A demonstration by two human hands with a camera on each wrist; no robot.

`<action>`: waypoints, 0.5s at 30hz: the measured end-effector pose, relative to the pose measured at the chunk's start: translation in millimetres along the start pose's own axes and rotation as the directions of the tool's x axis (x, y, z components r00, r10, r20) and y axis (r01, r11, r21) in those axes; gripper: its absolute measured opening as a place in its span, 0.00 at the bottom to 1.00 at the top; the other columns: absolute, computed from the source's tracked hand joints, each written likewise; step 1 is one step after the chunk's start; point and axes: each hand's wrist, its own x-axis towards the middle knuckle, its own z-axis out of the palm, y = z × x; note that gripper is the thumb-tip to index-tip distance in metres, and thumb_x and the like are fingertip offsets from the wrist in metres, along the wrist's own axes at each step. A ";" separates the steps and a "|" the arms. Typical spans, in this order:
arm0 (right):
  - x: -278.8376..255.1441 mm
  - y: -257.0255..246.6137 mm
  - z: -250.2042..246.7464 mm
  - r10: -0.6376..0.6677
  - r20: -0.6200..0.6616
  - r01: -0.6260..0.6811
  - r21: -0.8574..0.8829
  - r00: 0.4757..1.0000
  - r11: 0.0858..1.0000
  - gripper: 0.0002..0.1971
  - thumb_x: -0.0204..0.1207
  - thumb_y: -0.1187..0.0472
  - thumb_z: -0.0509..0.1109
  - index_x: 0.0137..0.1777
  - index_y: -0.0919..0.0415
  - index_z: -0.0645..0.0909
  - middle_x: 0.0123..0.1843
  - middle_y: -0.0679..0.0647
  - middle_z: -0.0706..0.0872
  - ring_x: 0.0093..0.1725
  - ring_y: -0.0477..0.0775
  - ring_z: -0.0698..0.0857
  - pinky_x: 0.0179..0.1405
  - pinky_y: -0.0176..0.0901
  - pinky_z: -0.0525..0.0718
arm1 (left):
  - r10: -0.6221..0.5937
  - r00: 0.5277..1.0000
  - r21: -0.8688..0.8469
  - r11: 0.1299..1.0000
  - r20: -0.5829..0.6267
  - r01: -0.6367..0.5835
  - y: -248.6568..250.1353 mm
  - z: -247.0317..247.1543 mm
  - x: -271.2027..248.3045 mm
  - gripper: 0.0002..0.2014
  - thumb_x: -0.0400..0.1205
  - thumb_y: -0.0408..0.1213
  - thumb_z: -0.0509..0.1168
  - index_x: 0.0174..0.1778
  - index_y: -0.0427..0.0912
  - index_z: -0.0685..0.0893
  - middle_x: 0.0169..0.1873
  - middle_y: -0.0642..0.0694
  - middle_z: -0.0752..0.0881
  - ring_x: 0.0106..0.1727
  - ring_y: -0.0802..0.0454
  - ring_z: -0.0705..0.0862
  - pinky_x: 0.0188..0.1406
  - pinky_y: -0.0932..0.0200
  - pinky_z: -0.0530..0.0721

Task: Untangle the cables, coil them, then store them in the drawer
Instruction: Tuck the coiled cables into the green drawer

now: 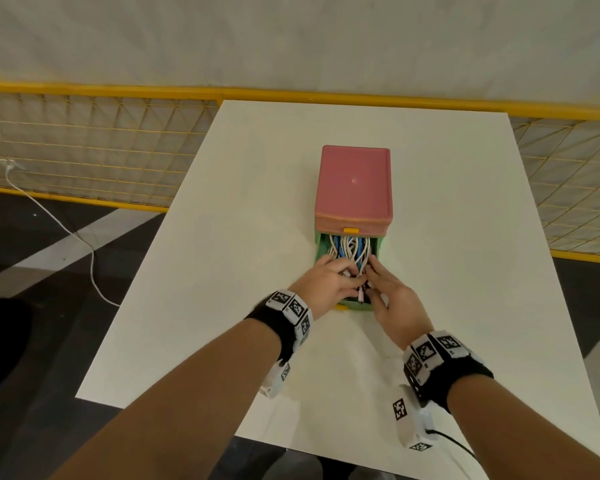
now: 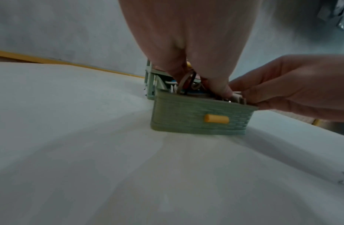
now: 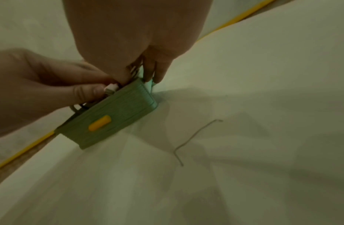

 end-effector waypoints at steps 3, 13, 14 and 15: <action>0.1 -0.8 0.2 -0.040 -0.184 0.016 -0.133 0.982 0.991 0.17 0.73 0.68 0.71 0.62 0.60 0.84 0.56 0.57 0.80 0.49 0.48 0.80 0.46 0.50 0.87 | -0.018 0.994 0.038 0.999 0.110 0.013 -0.7 -0.4 6.1 0.12 0.81 0.36 0.69 0.58 0.38 0.90 0.57 0.40 0.83 0.55 0.37 0.75 0.58 0.53 0.75; 25.1 -34.1 -12.4 0.230 -0.086 -0.245 -0.418 0.969 0.875 0.07 0.74 0.60 0.69 0.48 0.57 0.87 0.48 0.57 0.83 0.47 0.61 0.84 0.39 0.44 0.75 | -0.027 0.997 0.011 1.000 0.066 0.027 0.5 -8.4 4.6 0.11 0.80 0.35 0.70 0.57 0.35 0.88 0.47 0.37 0.81 0.49 0.40 0.78 0.50 0.51 0.79; 26.6 -35.7 -11.8 0.225 -0.073 -0.233 -0.452 0.972 0.861 0.07 0.74 0.60 0.68 0.47 0.57 0.87 0.48 0.57 0.83 0.47 0.61 0.84 0.38 0.44 0.74 | -0.038 0.999 -0.011 0.999 0.026 0.038 0.6 -9.2 2.4 0.13 0.80 0.34 0.71 0.59 0.35 0.87 0.48 0.37 0.83 0.50 0.41 0.81 0.50 0.52 0.79; 27.4 -37.3 -10.9 0.206 -0.055 -0.207 -0.481 0.977 0.852 0.07 0.74 0.60 0.67 0.47 0.57 0.87 0.48 0.57 0.83 0.47 0.62 0.84 0.38 0.43 0.73 | -0.063 0.998 -0.042 0.997 0.005 0.063 2.2 -10.7 0.1 0.13 0.79 0.33 0.71 0.59 0.34 0.86 0.49 0.38 0.85 0.50 0.41 0.82 0.50 0.53 0.80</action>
